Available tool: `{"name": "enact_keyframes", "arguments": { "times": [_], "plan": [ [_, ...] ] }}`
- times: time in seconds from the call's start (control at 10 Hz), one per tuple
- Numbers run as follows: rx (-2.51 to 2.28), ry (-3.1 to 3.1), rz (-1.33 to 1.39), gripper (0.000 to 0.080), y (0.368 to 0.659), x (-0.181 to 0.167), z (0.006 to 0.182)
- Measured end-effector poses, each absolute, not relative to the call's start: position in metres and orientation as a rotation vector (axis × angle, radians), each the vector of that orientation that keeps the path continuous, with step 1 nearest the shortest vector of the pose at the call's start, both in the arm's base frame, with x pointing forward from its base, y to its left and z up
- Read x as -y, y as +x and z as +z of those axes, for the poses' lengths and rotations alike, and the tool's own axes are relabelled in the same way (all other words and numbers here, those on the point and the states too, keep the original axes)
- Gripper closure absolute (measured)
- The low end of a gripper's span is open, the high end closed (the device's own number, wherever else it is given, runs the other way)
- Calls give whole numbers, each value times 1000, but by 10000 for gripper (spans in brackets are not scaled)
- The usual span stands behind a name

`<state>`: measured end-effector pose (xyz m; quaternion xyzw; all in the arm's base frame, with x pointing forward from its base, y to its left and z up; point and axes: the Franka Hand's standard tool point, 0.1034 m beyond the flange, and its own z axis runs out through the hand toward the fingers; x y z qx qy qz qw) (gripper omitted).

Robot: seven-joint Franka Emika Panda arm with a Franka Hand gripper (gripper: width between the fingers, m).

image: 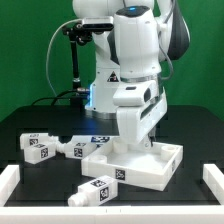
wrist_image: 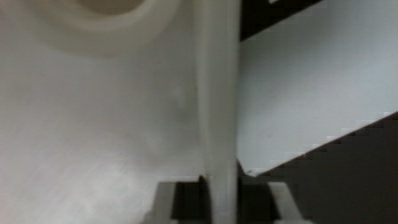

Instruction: Assemble one leg

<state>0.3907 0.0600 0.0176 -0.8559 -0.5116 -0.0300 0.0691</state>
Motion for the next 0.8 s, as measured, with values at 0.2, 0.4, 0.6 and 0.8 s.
{"name": "enact_keyframes", "arguments": {
  "times": [0.2,0.4,0.6,0.8],
  "plan": [
    [1635,-2558,-139,746,392,-69,33],
    [1844,-2432,-164,746,394,-76,36],
    [1923,-2357,-162,746,398,-80,30],
    [1919,-2360,-159,746,397,-78,29]
  ]
}}
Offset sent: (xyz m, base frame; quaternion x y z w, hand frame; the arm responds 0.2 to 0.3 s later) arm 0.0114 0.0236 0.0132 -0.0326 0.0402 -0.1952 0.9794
